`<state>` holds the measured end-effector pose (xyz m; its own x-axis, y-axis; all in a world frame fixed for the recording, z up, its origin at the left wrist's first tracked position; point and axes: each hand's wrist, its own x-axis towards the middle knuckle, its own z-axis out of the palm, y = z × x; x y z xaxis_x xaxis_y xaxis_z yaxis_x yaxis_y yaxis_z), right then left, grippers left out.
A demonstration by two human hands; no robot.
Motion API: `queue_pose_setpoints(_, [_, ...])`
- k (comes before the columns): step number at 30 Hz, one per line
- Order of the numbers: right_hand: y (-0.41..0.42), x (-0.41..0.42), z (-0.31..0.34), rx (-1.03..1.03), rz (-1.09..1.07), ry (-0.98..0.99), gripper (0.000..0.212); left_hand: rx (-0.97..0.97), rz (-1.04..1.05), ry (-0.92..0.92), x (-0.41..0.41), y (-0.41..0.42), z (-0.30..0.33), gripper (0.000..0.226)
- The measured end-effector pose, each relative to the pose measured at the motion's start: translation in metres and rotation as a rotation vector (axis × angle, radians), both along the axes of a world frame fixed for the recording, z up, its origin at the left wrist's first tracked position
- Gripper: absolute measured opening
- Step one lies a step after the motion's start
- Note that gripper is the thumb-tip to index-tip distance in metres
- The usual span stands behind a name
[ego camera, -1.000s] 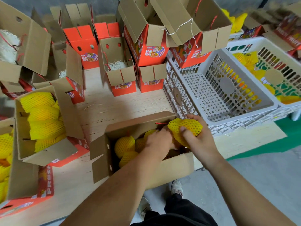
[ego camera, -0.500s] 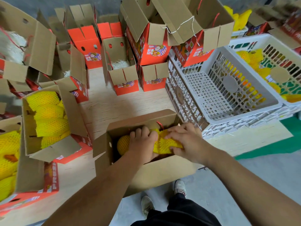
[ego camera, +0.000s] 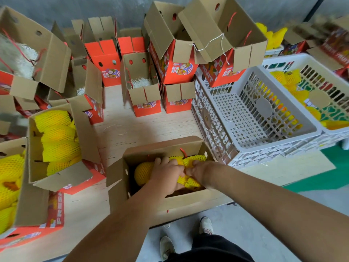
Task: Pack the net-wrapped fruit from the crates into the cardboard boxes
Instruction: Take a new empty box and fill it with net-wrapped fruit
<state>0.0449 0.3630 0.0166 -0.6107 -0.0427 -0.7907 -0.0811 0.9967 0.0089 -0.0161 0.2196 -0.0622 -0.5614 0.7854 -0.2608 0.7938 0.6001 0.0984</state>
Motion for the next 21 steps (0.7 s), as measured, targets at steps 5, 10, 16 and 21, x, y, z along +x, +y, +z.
queue_pose_setpoints(5, [0.001, 0.002, 0.021, -0.024, 0.105, 0.065, 0.054, -0.023, 0.094, -0.208, -0.003, -0.002, 0.028, 0.031])
queue_pose_setpoints(10, [0.065, 0.034, 0.073, -0.413, -0.328, 0.675, 0.023, 0.306, 0.088, -0.444, 0.001, 0.055, 0.091, 0.012])
queue_pose_setpoints(16, [0.22, 0.057, 0.1, -0.377, -0.707, 1.14, 0.026, 0.707, 0.096, -0.523, 0.018, 0.229, 0.156, 0.029])
queue_pose_setpoints(21, [0.369, 0.064, 0.083, -0.383, -0.856, 1.228, 0.027, 0.708, 0.047, -0.496, 0.03, 0.407, 0.144, 0.026])
